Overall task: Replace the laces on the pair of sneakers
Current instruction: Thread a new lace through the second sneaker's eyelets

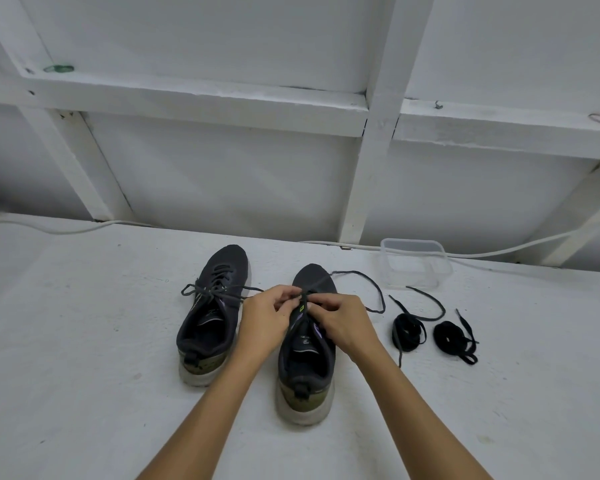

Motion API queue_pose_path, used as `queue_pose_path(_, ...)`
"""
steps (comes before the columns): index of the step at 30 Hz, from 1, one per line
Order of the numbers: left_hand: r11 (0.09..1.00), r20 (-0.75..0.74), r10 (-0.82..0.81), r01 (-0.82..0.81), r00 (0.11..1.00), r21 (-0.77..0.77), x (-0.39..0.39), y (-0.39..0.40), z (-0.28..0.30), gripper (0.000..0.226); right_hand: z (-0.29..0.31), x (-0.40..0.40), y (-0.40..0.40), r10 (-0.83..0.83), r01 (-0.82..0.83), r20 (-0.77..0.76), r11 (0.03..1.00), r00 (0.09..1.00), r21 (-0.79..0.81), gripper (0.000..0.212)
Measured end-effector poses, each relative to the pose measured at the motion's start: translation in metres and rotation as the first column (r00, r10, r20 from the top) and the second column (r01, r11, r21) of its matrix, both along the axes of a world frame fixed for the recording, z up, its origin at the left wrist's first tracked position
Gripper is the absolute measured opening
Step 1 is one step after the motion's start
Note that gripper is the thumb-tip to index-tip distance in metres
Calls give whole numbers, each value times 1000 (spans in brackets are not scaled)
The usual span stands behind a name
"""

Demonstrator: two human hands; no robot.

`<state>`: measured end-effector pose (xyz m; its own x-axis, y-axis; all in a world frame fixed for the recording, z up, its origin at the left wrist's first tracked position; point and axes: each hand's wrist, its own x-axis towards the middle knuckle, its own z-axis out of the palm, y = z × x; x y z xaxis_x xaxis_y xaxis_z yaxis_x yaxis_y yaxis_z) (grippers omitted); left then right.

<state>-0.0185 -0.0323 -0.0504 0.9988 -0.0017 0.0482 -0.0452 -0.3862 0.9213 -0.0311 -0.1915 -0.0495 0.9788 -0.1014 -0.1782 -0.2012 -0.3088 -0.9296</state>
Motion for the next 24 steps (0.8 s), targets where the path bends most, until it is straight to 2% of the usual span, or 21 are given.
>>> queue_pose_path(9, 998, 6, 39, -39, 999, -40, 4, 4, 0, 21, -1, 2, -1, -5, 6, -29, 1000, 1000, 21, 18)
queue_pose_path(21, 992, 25, 88, -90, 996, 89, 4, -3, 0, 13, 0, 2, -1, 0, 1, -38, 1000, 999, 26, 19)
queue_pose_path(24, 990, 34, 57, -60, 998, 126, 5, -4, 2, 11, 0, 1, -2, 1, 0, -32, 1000, 999, 12, 20)
